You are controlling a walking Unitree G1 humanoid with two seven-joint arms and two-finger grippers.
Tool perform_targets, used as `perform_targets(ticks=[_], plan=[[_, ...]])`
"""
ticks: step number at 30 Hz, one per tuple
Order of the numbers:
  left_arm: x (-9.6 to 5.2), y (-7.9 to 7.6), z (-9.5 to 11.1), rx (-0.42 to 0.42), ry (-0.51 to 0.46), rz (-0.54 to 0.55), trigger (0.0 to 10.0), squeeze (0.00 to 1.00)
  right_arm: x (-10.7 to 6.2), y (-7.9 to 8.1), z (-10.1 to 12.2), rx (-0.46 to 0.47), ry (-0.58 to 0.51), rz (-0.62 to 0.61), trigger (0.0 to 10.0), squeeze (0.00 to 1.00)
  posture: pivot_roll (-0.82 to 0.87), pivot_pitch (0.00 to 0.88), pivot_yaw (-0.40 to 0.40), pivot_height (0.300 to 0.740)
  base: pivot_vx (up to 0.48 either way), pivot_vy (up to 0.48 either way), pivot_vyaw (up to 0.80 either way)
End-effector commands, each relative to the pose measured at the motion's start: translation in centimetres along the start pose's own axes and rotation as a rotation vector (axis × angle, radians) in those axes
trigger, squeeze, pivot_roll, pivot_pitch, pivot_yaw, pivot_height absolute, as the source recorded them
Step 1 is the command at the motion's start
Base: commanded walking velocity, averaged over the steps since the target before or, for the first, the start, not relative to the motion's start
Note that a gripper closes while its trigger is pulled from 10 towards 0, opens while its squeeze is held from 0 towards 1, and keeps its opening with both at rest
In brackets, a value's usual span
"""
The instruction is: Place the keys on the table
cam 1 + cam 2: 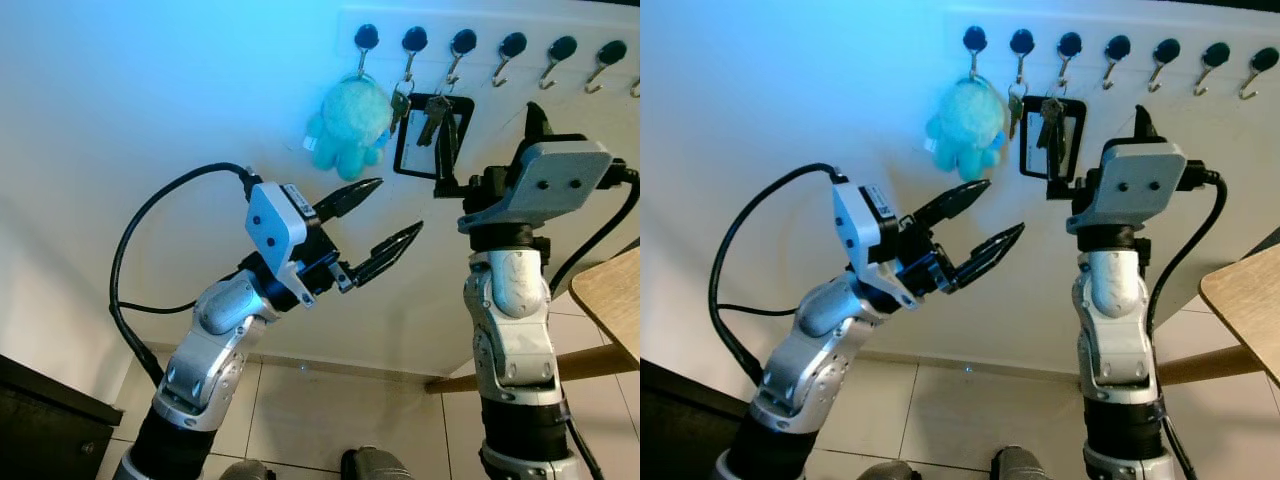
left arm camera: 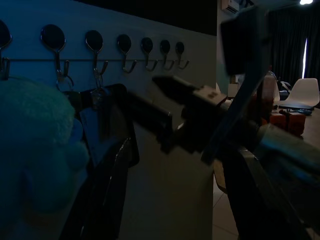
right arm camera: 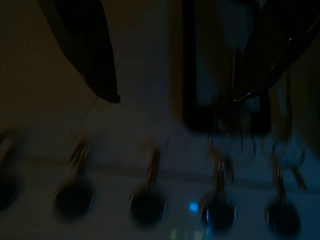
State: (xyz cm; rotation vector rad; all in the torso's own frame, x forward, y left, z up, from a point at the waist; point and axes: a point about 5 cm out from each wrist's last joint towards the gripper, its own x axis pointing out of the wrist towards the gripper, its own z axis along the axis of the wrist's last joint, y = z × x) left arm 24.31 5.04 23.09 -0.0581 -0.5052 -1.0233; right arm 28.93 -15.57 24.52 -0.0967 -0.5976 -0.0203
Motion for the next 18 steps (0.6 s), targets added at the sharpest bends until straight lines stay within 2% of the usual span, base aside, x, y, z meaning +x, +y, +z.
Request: perform_targets(ticks=[1, 6, 8, 18], plan=[[0.1, -0.2, -0.1, 0.019, 0.013, -0.012, 10.0, 0.0, 0.1, -0.1, -0.6, 0.023, 0.035, 0.012, 10.0, 0.0, 0.04, 0.121, -0.004, 0.74, 0.0, 0.0, 0.0], [0.0, -0.1, 0.0, 0.021, 0.014, -0.009, 10.0, 0.0, 0.3, -0.1, -1.2, 0.066, 0.062, 0.026, 10.0, 0.0, 0.04, 0.121, -0.003, 0.74, 0.0, 0.0, 0.0], [0.1, 0.0, 0.0, 0.024, 0.012, -0.007, 10.0, 0.0, 0.5, 0.3, -1.1, 0.113, 0.05, 0.082, 10.0, 0.0, 0.04, 0.119, -0.003, 0.74, 0.0, 0.0, 0.0], [0.1, 0.1, 0.1, 0.027, 0.008, -0.002, 10.0, 0.0, -0.1, 1.8, -0.1, 0.155, -0.004, 0.192, 10.0, 0.0, 0.04, 0.119, -0.003, 0.74, 0.0, 0.0, 0.0]])
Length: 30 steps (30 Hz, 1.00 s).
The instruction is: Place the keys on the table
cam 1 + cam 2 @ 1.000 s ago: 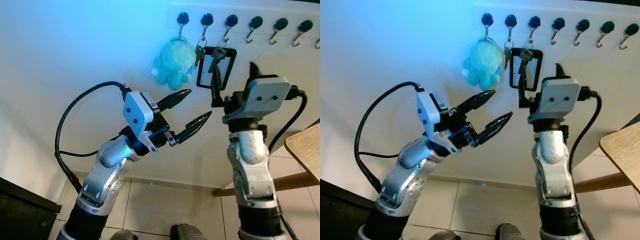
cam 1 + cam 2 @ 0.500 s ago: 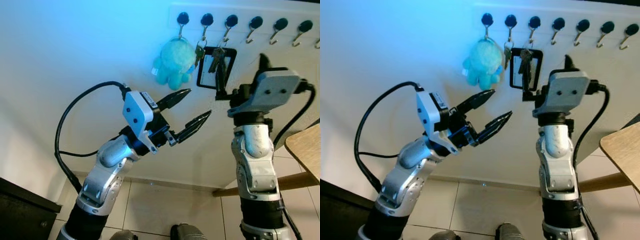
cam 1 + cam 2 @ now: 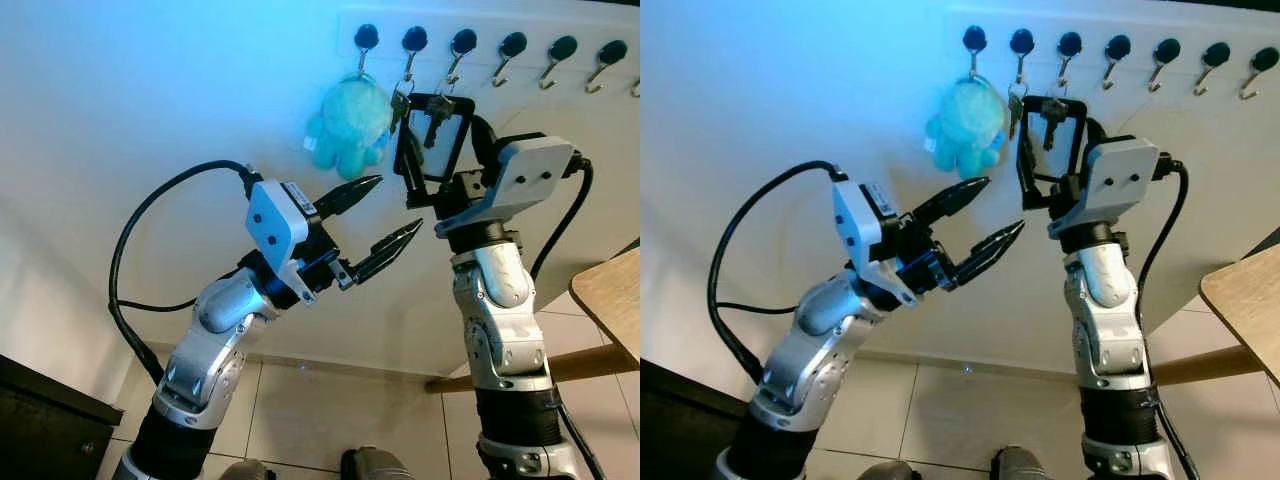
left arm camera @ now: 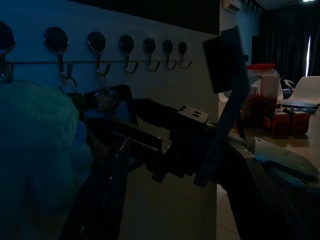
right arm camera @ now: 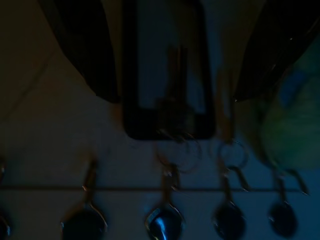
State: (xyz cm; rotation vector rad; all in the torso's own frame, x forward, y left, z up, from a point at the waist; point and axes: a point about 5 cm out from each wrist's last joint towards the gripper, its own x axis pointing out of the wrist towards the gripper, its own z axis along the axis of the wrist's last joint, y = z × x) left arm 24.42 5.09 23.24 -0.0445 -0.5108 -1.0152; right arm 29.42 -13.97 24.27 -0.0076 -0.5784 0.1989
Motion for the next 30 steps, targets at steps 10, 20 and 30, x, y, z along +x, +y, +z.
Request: perform_targets(ticks=[10, 20, 30], plan=[[0.4, -0.1, 0.3, 0.007, -0.013, -0.014, 10.0, 0.0, -0.6, 1.0, -0.5, 0.022, 0.021, 0.027, 10.0, 0.0, 0.04, 0.118, -0.002, 0.74, 0.0, 0.0, 0.0], [0.5, 0.1, 0.3, 0.008, -0.017, 0.008, 10.0, 0.0, -0.6, -0.2, -1.1, 0.037, 0.048, -0.033, 1.6, 0.0, 0.04, 0.118, -0.001, 0.74, 0.0, 0.0, 0.0], [0.4, 0.1, 0.3, 0.009, -0.015, 0.011, 10.0, 0.0, -0.7, -0.2, -1.1, 0.048, 0.044, -0.038, 0.0, 0.0, 0.04, 0.11, -0.001, 0.74, 0.0, 0.0, 0.0]])
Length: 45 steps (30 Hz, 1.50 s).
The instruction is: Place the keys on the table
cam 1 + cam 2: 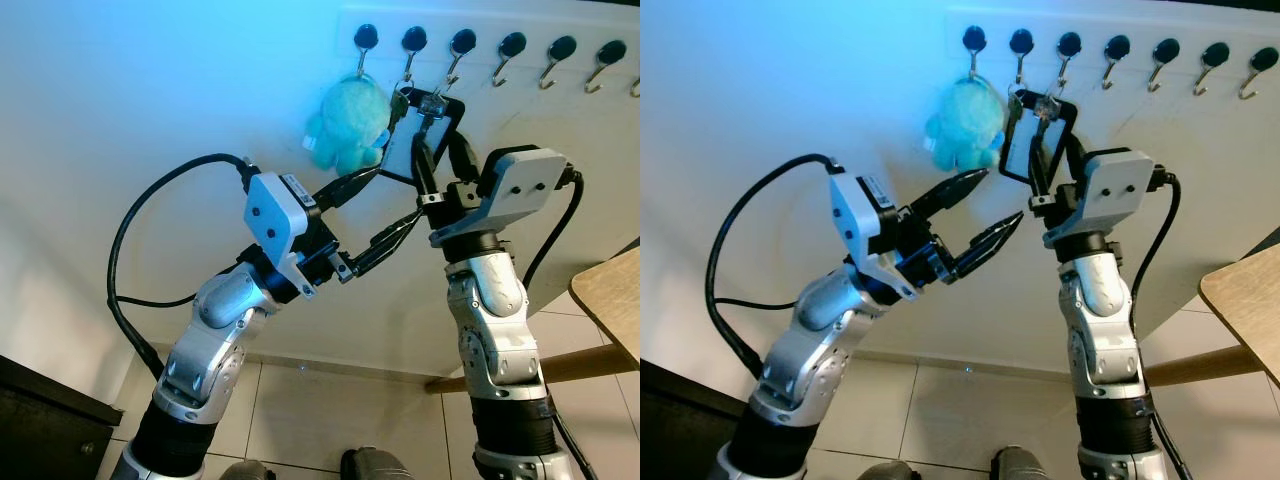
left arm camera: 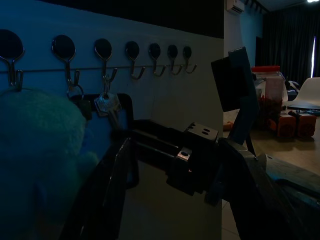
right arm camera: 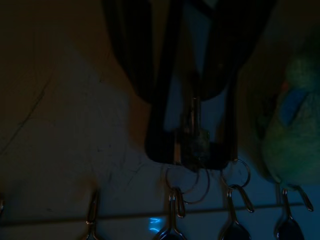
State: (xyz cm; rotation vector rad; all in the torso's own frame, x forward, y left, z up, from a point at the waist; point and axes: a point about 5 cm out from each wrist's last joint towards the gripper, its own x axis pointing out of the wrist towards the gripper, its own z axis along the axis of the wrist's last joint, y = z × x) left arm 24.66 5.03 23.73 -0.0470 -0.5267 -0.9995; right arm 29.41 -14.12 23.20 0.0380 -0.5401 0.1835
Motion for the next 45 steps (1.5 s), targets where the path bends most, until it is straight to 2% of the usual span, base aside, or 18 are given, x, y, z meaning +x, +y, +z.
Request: perform_targets(ticks=[1, 10, 21, 33, 34, 35, 36, 37, 38, 39, 40, 41, 43, 45], plan=[[0.1, -0.2, -0.1, 0.0, -0.001, -0.003, 10.0, 0.0, -0.1, -0.1, -0.2, 0.006, 0.01, -0.01, 0.0, 0.0, 0.04, 0.11, -0.001, 0.74, 0.0, 0.0, 0.0], [0.0, -0.2, -0.1, 0.004, -0.001, -0.003, 10.0, 0.0, 0.1, -0.2, 0.2, 0.009, -0.012, -0.016, 0.0, 0.0, 0.04, 0.102, -0.001, 0.74, 0.0, 0.0, 0.0], [0.0, -0.2, 0.0, 0.01, 0.0, -0.003, 10.0, 0.0, -0.4, 0.2, 2.0, 0.027, -0.111, -0.011, 0.0, 0.0, 0.04, 0.103, -0.001, 0.74, 0.0, 0.0, 0.0], [0.0, -0.3, -0.2, 0.014, 0.013, -0.02, 10.0, 0.0, -0.3, 0.6, 3.1, 0.052, -0.138, -0.025, 0.0, 0.0, 0.03, 0.111, 0.008, 0.74, 0.0, 0.0, 0.0], [0.0, -0.4, -0.2, 0.016, 0.018, -0.024, 10.0, 0.0, -0.2, 0.5, 2.6, 0.11, -0.093, -0.045, 0.2, 0.0, 0.03, 0.113, 0.009, 0.74, 0.0, 0.0, 0.0], [0.0, -0.4, -0.3, 0.017, 0.022, -0.027, 10.0, 0.0, -0.1, 0.5, 2.2, 0.196, -0.054, -0.066, 1.4, 0.0, 0.03, 0.114, 0.009, 0.74, 0.0, 0.0, 0.0], [0.0, -0.4, -0.3, 0.017, 0.022, -0.027, 10.0, 0.0, -0.1, 0.5, 2.2, 0.196, -0.054, -0.066, 1.4, 0.0, 0.03, 0.114, 0.009, 0.74, 0.0, 0.0, 0.0], [0.0, -0.4, -0.3, 0.018, 0.024, -0.029, 10.0, 0.0, -0.1, 0.6, 1.6, 0.285, -0.01, -0.077, 1.1, 0.0, 0.04, 0.114, 0.009, 0.74, 0.0, 0.0, 0.0], [0.0, -0.4, -0.3, 0.018, 0.024, -0.029, 10.0, 0.0, -0.1, 0.6, 1.6, 0.285, -0.01, -0.077, 1.1, 0.0, 0.04, 0.114, 0.009, 0.74, 0.0, 0.0, 0.0], [0.0, -0.4, -0.3, 0.019, 0.026, -0.03, 10.0, 0.0, -0.1, 0.7, 1.2, 0.376, 0.023, -0.086, 0.1, 0.0, 0.04, 0.114, 0.009, 0.74, 0.0, 0.0, 0.0], [0.0, -0.4, -0.3, 0.019, 0.026, -0.03, 10.0, 0.0, -0.1, 0.7, 1.2, 0.376, 0.023, -0.086, 0.1, 0.0, 0.04, 0.114, 0.009, 0.74, 0.0, 0.0, 0.0], [0.0, -0.4, -0.3, 0.02, 0.026, -0.03, 10.0, 0.0, -0.1, 0.8, 0.9, 0.454, 0.05, -0.084, 0.0, 0.0, 0.04, 0.115, 0.008, 0.74, 0.0, 0.0, 0.0], [0.0, -0.4, -0.3, 0.02, 0.026, -0.03, 10.0, 0.0, -0.1, 0.8, 0.9, 0.454, 0.05, -0.084, 0.0, 0.0, 0.04, 0.115, 0.008, 0.74, 0.0, 0.0, 0.0], [0.0, -0.4, -0.3, 0.022, 0.026, -0.029, 10.0, 0.0, 0.0, 1.3, 1.3, 0.497, 0.048, -0.035, 0.0, 0.0, 0.04, 0.116, 0.009, 0.74, 0.0, 0.0, 0.0]])
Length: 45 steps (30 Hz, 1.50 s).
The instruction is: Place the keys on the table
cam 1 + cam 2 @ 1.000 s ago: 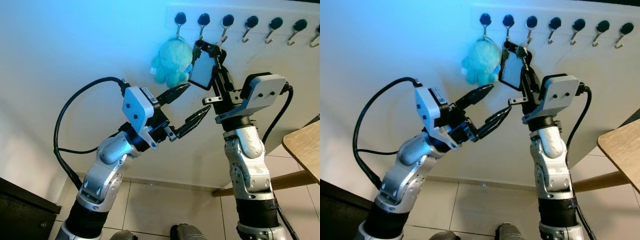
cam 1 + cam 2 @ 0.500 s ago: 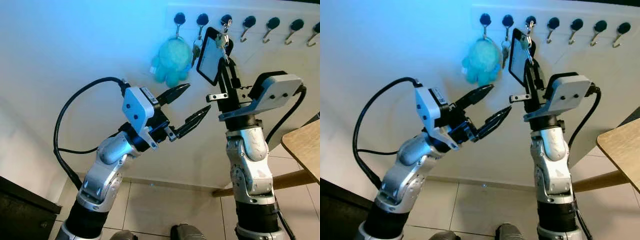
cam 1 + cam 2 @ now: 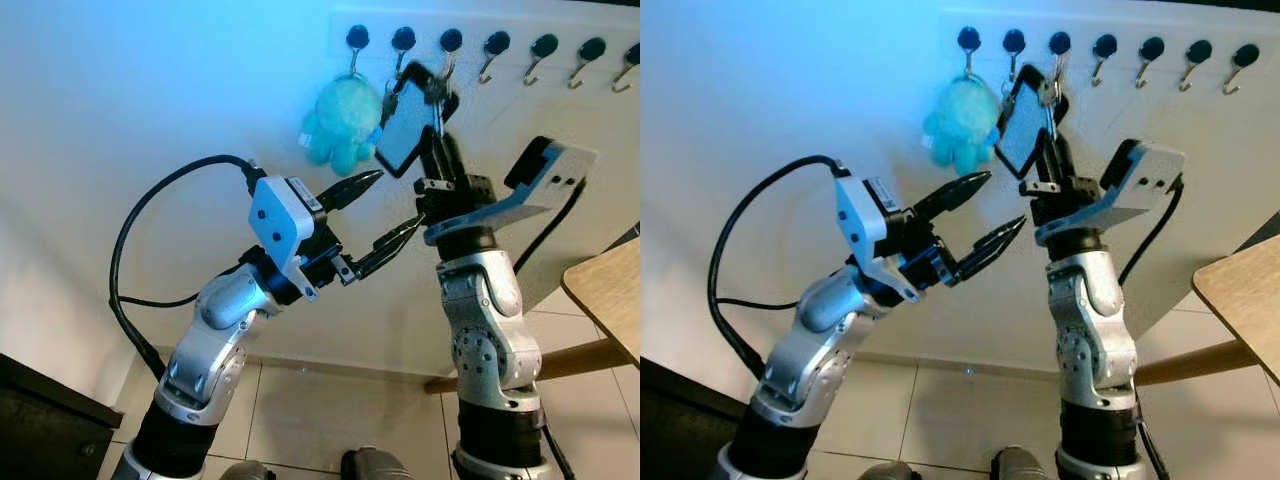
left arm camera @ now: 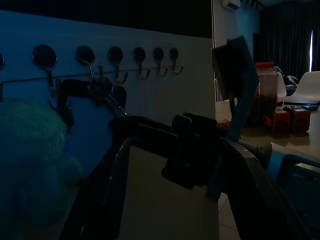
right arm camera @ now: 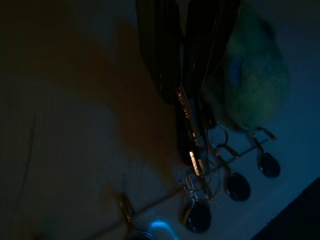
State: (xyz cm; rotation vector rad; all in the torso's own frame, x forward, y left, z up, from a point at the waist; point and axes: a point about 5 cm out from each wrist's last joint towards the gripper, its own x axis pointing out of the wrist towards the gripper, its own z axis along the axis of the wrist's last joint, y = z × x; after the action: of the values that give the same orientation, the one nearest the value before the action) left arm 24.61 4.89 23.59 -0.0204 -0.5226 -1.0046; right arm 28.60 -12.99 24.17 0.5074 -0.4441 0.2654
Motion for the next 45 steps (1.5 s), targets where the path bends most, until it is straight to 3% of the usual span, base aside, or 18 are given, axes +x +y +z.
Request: perform_targets(ticks=[1, 7, 11, 17, 22, 26, 30, 32, 34, 39, 45], plan=[[-0.1, -0.2, -0.1, 0.004, 0.01, -0.018, 10.0, 0.0, 0.1, 0.5, 0.4, 0.031, 0.005, 0.045, 0.0, 0.0, 0.04, 0.116, 0.009, 0.74, 0.0, 0.0, 0.0], [0.0, -0.2, 0.0, 0.003, 0.005, -0.015, 10.0, 0.0, 0.4, 2.5, 1.8, 0.041, -0.027, 0.186, 0.0, 0.0, 0.04, 0.116, 0.011, 0.74, 0.0, 0.0, 0.0], [0.0, -0.2, 0.0, 0.004, 0.004, -0.014, 10.0, 0.0, 0.5, 2.6, 2.0, 0.034, -0.033, 0.196, 0.0, 0.0, 0.04, 0.116, 0.011, 0.74, 0.0, 0.0, 0.0], [0.0, -0.2, 0.0, 0.003, 0.004, -0.015, 10.0, 0.0, 0.7, 3.4, 3.9, -0.063, -0.101, 0.223, 0.0, 0.0, 0.04, 0.121, 0.01, 0.74, 0.0, 0.0, 0.0], [0.0, -0.3, 0.0, 0.003, 0.004, -0.017, 10.0, 0.0, 0.8, 4.1, 4.3, -0.043, -0.101, 0.242, 0.0, 0.0, 0.04, 0.122, 0.009, 0.74, 0.0, 0.0, 0.0], [0.1, -0.3, 0.0, 0.002, 0.005, -0.017, 10.0, 0.0, 0.0, 3.0, 3.0, -0.066, -0.04, 0.198, 0.0, 0.0, 0.04, 0.125, 0.007, 0.74, 0.0, 0.0, 0.0], [0.1, -0.4, 0.0, 0.0, 0.005, -0.018, 10.0, 0.0, -1.7, 0.4, 1.3, -0.122, 0.033, 0.076, 0.0, 0.0, 0.04, 0.129, 0.007, 0.74, 0.0, 0.0, 0.0], [0.1, -0.4, 0.0, 0.0, 0.005, -0.018, 10.0, 0.0, -1.7, 0.4, 1.3, -0.122, 0.033, 0.076, 0.0, 0.0, 0.04, 0.129, 0.007, 0.74, 0.0, 0.0, 0.0], [0.1, -0.5, 0.0, -0.002, 0.005, -0.018, 10.0, 0.0, -2.4, -0.6, 0.9, -0.151, 0.058, 0.028, 0.0, 0.0, 0.03, 0.13, 0.007, 0.74, 0.0, 0.0, 0.0], [0.1, -0.5, 0.0, -0.002, 0.004, -0.018, 10.0, 0.0, -2.6, -0.7, 1.0, -0.146, 0.063, 0.031, 0.0, 0.0, 0.04, 0.13, 0.006, 0.74, 0.0, 0.0, 0.0], [0.1, -0.4, 0.0, 0.0, 0.005, -0.018, 10.0, 0.0, -2.7, 0.4, 1.6, -0.114, 0.043, 0.098, 0.0, 0.0, 0.04, 0.13, 0.007, 0.74, 0.0, 0.0, 0.0]])
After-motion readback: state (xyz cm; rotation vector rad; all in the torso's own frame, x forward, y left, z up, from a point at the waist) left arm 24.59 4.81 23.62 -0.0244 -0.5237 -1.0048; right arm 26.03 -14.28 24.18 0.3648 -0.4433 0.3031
